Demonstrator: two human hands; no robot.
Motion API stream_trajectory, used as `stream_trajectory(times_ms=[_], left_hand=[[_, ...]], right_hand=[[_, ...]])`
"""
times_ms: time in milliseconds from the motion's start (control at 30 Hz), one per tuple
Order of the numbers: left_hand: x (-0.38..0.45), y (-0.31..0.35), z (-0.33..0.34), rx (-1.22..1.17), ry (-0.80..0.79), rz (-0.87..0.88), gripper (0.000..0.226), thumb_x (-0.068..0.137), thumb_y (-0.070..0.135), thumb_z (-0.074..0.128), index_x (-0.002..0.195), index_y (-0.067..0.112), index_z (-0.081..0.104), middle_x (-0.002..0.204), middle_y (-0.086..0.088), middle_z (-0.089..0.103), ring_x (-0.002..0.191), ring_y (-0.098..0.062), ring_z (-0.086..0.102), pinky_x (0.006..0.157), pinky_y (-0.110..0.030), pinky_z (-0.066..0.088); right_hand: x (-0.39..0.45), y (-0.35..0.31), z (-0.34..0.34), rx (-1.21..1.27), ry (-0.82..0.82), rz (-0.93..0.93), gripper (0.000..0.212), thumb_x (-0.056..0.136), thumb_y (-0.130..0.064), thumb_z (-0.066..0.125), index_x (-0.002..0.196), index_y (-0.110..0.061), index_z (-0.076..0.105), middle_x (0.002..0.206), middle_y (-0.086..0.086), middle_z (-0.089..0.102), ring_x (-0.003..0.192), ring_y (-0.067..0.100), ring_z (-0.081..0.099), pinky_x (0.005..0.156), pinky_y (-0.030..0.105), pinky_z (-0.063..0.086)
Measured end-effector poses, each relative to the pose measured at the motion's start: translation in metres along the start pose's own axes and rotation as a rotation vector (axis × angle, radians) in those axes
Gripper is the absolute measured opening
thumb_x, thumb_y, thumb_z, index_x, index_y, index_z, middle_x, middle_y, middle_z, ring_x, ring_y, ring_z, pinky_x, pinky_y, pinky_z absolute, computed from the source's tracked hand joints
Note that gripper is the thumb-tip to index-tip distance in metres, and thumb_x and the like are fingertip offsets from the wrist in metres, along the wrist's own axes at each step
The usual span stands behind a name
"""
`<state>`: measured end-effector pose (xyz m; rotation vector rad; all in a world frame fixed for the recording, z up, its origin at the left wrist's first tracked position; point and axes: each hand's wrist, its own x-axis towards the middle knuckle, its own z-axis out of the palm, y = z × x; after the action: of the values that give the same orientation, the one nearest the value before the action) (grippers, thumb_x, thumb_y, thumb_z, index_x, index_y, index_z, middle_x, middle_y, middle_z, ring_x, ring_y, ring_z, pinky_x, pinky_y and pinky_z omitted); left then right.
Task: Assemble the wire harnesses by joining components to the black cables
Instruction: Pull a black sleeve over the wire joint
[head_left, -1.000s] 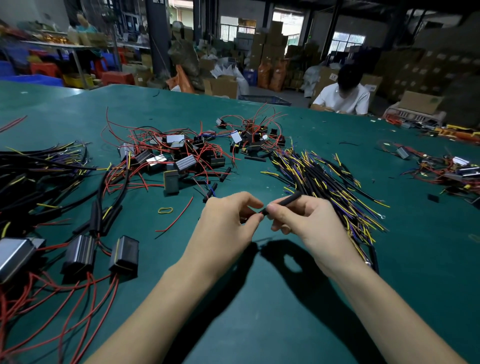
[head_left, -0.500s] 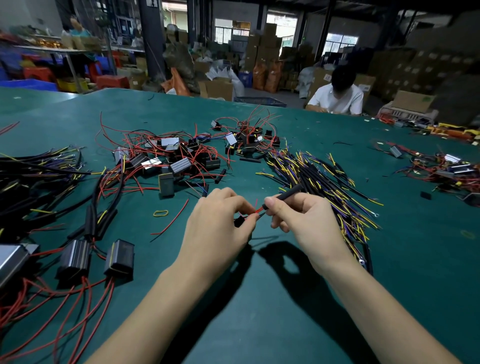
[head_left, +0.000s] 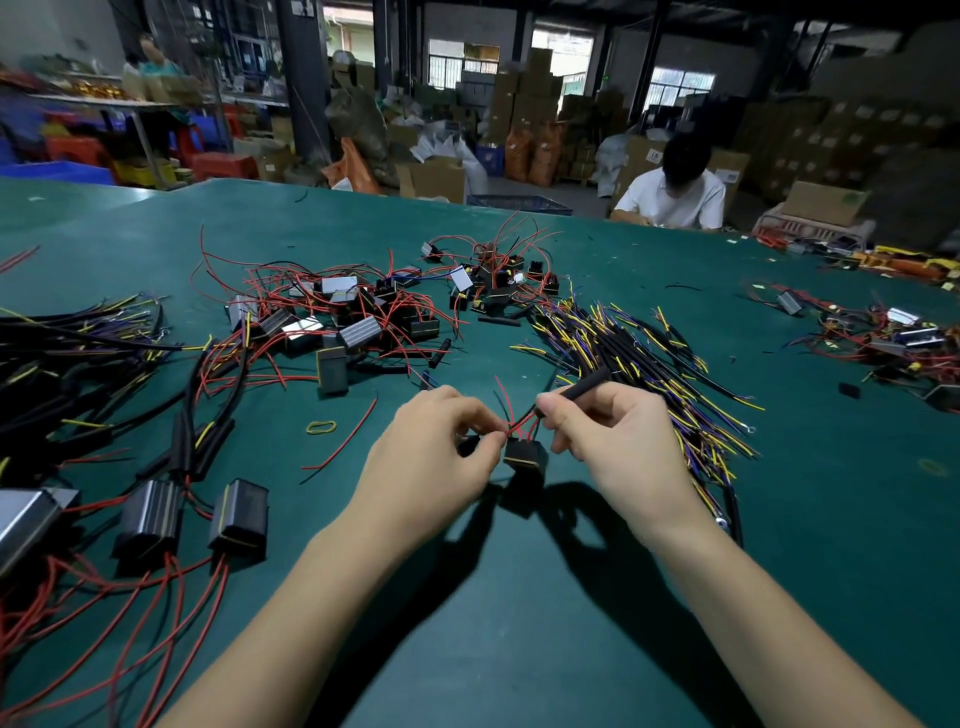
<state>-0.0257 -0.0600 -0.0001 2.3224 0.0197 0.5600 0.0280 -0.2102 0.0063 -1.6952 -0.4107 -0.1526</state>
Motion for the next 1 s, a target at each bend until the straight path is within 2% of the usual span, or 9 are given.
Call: stream_trajectory(times_ms=[100, 200, 333, 400, 500, 567, 767, 867, 1000], left_hand=[[0.0003, -0.0017, 0.0014, -0.075, -0.025, 0.004, 0.007, 0.086, 0.02, 0.066, 0.083, 0.023, 0.072, 0.085, 0.003, 0.064, 0.088, -0.015, 0.059, 0.081, -0.033, 0.047], [0.0011, -0.0015, 0.001, -0.164, -0.058, 0.019, 0.006, 0.086, 0.021, 0.067, 0.085, 0.022, 0.073, 0.086, 0.005, 0.065, 0.088, -0.011, 0.06, 0.073, -0.018, 0.041], [0.0, 0.0012, 0.0038, -0.24, -0.025, 0.01, 0.006, 0.083, 0.021, 0.07, 0.078, 0.021, 0.072, 0.079, 0.006, 0.069, 0.083, -0.009, 0.062, 0.078, -0.024, 0.047], [0.0003, 0.001, 0.0046, -0.262, -0.007, -0.013, 0.009, 0.083, 0.019, 0.07, 0.074, 0.02, 0.071, 0.076, 0.006, 0.068, 0.077, -0.009, 0.063, 0.074, -0.025, 0.048], [0.001, 0.0001, 0.0047, -0.265, 0.006, -0.012, 0.009, 0.085, 0.018, 0.069, 0.076, 0.018, 0.071, 0.076, 0.008, 0.067, 0.068, 0.003, 0.058, 0.065, -0.014, 0.042], [0.001, -0.0002, 0.0052, -0.264, 0.018, 0.002, 0.008, 0.085, 0.016, 0.07, 0.077, 0.018, 0.07, 0.077, 0.008, 0.067, 0.069, 0.004, 0.057, 0.066, -0.01, 0.04], [0.0017, -0.0022, 0.006, -0.245, 0.071, 0.057, 0.004, 0.08, 0.011, 0.074, 0.077, 0.012, 0.073, 0.077, 0.0, 0.068, 0.074, -0.005, 0.059, 0.071, -0.015, 0.044], [0.0011, -0.0024, 0.0065, -0.225, 0.079, 0.063, 0.003, 0.078, 0.011, 0.076, 0.076, 0.012, 0.074, 0.076, -0.001, 0.069, 0.074, -0.008, 0.06, 0.071, -0.025, 0.046], [0.0001, 0.0008, 0.0048, -0.267, 0.066, 0.059, 0.006, 0.08, 0.02, 0.075, 0.084, 0.016, 0.073, 0.077, 0.005, 0.07, 0.073, -0.004, 0.06, 0.071, -0.025, 0.048]], right_hand=[[-0.001, -0.0013, 0.0001, 0.01, -0.008, -0.005, 0.015, 0.083, -0.014, 0.071, 0.069, -0.016, 0.068, 0.053, -0.001, 0.063, 0.047, 0.001, 0.05, 0.052, 0.011, 0.039], [-0.0002, -0.0024, -0.0008, 0.017, -0.005, -0.015, 0.014, 0.084, -0.014, 0.071, 0.07, -0.016, 0.068, 0.053, -0.001, 0.063, 0.048, 0.002, 0.051, 0.052, 0.011, 0.039], [-0.001, -0.0032, -0.0001, 0.016, -0.016, -0.027, 0.012, 0.084, -0.013, 0.07, 0.072, -0.014, 0.068, 0.053, -0.004, 0.062, 0.047, 0.001, 0.051, 0.052, 0.011, 0.038], [-0.0014, -0.0035, 0.0018, 0.02, -0.023, -0.028, 0.013, 0.084, -0.013, 0.07, 0.072, -0.013, 0.067, 0.052, -0.004, 0.061, 0.046, 0.001, 0.05, 0.051, 0.01, 0.038], [-0.0009, -0.0038, 0.0019, 0.013, -0.02, -0.028, 0.013, 0.084, -0.014, 0.071, 0.072, -0.014, 0.068, 0.052, -0.003, 0.062, 0.047, 0.002, 0.051, 0.051, 0.01, 0.038], [-0.0006, -0.0031, 0.0008, 0.01, -0.02, -0.027, 0.013, 0.084, -0.014, 0.071, 0.071, -0.016, 0.067, 0.053, -0.003, 0.062, 0.048, 0.002, 0.052, 0.052, 0.011, 0.038], [-0.0028, 0.0001, 0.0034, -0.076, -0.071, -0.034, 0.016, 0.083, -0.015, 0.072, 0.069, -0.019, 0.067, 0.056, -0.005, 0.065, 0.05, 0.005, 0.057, 0.055, 0.014, 0.043], [-0.004, 0.0024, 0.0039, -0.154, -0.083, -0.054, 0.022, 0.082, -0.016, 0.072, 0.064, -0.023, 0.065, 0.055, -0.011, 0.065, 0.052, 0.002, 0.058, 0.056, 0.014, 0.044], [-0.0055, 0.0045, 0.0016, -0.274, -0.092, -0.123, 0.014, 0.084, -0.018, 0.071, 0.07, -0.015, 0.069, 0.057, -0.007, 0.065, 0.051, -0.001, 0.053, 0.055, 0.017, 0.042]])
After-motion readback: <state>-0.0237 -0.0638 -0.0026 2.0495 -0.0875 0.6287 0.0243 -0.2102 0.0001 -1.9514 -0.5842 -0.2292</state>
